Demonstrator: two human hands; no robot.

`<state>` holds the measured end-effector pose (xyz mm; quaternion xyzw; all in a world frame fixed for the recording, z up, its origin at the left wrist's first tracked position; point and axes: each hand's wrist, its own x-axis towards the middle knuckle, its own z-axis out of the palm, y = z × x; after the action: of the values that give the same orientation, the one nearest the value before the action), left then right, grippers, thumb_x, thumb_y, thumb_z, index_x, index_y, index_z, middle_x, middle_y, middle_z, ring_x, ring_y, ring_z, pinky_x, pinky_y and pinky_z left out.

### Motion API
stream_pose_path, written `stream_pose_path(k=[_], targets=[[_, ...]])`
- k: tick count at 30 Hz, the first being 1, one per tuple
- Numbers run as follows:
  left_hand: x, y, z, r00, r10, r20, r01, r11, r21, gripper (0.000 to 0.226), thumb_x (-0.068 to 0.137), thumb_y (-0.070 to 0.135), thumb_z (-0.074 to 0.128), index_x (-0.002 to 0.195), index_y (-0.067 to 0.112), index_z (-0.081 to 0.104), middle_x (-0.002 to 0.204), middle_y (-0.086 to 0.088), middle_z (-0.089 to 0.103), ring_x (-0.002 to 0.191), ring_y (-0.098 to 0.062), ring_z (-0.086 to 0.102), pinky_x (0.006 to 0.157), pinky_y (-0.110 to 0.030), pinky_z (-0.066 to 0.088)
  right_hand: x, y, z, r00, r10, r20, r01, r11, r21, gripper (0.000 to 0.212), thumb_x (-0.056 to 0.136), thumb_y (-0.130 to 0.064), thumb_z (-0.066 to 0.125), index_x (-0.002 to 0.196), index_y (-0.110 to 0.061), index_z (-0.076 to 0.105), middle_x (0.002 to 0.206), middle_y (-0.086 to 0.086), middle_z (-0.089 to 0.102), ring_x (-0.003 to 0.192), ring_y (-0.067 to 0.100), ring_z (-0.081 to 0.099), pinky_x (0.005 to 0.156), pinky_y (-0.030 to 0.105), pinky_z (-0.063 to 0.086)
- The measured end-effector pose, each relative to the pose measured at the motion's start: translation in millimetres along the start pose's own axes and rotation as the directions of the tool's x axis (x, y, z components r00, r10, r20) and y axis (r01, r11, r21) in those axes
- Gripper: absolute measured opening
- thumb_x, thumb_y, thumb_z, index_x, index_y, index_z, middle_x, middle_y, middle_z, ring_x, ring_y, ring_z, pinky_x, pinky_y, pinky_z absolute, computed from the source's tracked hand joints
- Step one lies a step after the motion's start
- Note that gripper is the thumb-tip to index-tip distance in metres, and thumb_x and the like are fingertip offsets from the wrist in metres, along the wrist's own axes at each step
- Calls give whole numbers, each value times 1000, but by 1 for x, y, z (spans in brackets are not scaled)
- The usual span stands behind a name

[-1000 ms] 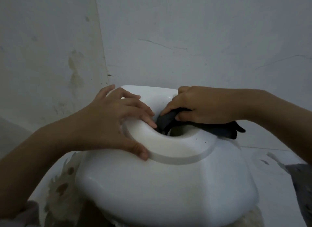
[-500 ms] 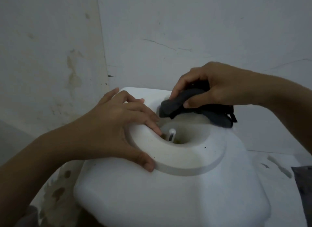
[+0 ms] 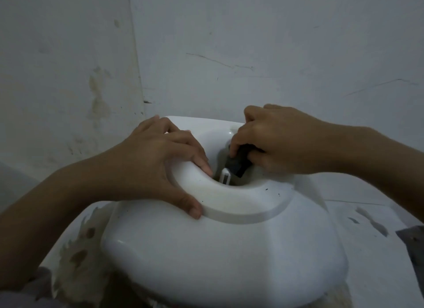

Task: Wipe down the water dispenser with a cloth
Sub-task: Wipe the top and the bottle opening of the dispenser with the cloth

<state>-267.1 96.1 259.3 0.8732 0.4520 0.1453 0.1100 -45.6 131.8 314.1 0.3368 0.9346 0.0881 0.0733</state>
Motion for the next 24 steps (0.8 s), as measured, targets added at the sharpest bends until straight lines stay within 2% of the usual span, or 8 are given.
stream_pose_path(k=[2, 4, 7, 9, 12, 16, 20, 24], targets=[[-2, 1, 0, 1000, -8, -1, 8, 1000, 2, 75, 41, 95, 43, 108, 62, 47, 117, 40, 45, 117, 2, 29, 100, -24, 17, -4, -2, -8, 991, 51, 124, -70, 985, 155, 26, 88, -23, 50, 101, -42, 61, 84, -15, 42, 79, 7, 46, 67, 20, 37], [-2, 1, 1, 1000, -7, -5, 7, 1000, 4, 74, 41, 96, 42, 108, 63, 46, 118, 41, 44, 119, 2, 30, 100, -27, 16, -4, 1, -15, 985, 64, 163, -111, 949, 297, 22, 83, -20, 56, 92, -38, 65, 80, -16, 51, 80, 3, 50, 67, 16, 40], [-2, 1, 1, 1000, 7, -11, -7, 1000, 3, 70, 43, 96, 41, 106, 66, 45, 118, 41, 44, 120, 1, 30, 100, -29, 15, 2, 9, -18, 998, 58, 0, -53, 900, 432, 26, 79, -14, 62, 90, -37, 69, 77, -19, 55, 79, -6, 52, 68, 9, 39], [-2, 2, 1, 1000, 7, -9, -7, 1000, -9, 69, 42, 95, 42, 105, 66, 46, 117, 40, 44, 120, 3, 29, 102, -30, 15, 8, 9, -14, 996, 44, -79, -10, 922, 388, 27, 83, -18, 62, 97, -40, 66, 85, -15, 49, 81, 0, 51, 72, 16, 39], [-1, 3, 1, 1000, 5, -8, -5, 1000, -14, 70, 42, 96, 40, 106, 67, 45, 118, 40, 44, 119, 5, 28, 104, -33, 14, 11, 5, -6, 995, 43, -86, -26, 981, 195, 29, 88, -23, 56, 106, -45, 61, 94, -7, 44, 83, 13, 49, 74, 27, 40], [-1, 2, 2, 1000, 3, -9, -3, 1000, 12, 68, 44, 96, 40, 105, 65, 46, 116, 40, 44, 116, 3, 30, 107, -39, 16, -2, -3, -14, 991, 130, 32, -132, 988, 81, 21, 90, -26, 50, 100, -41, 59, 84, -13, 42, 74, 5, 46, 69, 26, 40], [-2, 1, 3, 1000, 13, -18, -12, 999, 30, 66, 44, 97, 37, 103, 67, 45, 115, 40, 43, 117, 3, 31, 108, -41, 14, -23, -13, -16, 971, 226, 75, -238, 905, 352, 13, 81, -29, 54, 84, -33, 66, 70, -13, 59, 71, 4, 55, 65, 23, 45], [-2, -1, 4, 1000, 24, -20, -23, 999, 49, 61, 45, 99, 33, 99, 71, 43, 112, 41, 43, 113, 5, 31, 104, -35, 16, -32, -31, -8, 939, 342, 29, -254, 636, 729, 9, 74, -21, 62, 73, -25, 71, 63, -12, 65, 62, 2, 57, 61, 19, 45]])
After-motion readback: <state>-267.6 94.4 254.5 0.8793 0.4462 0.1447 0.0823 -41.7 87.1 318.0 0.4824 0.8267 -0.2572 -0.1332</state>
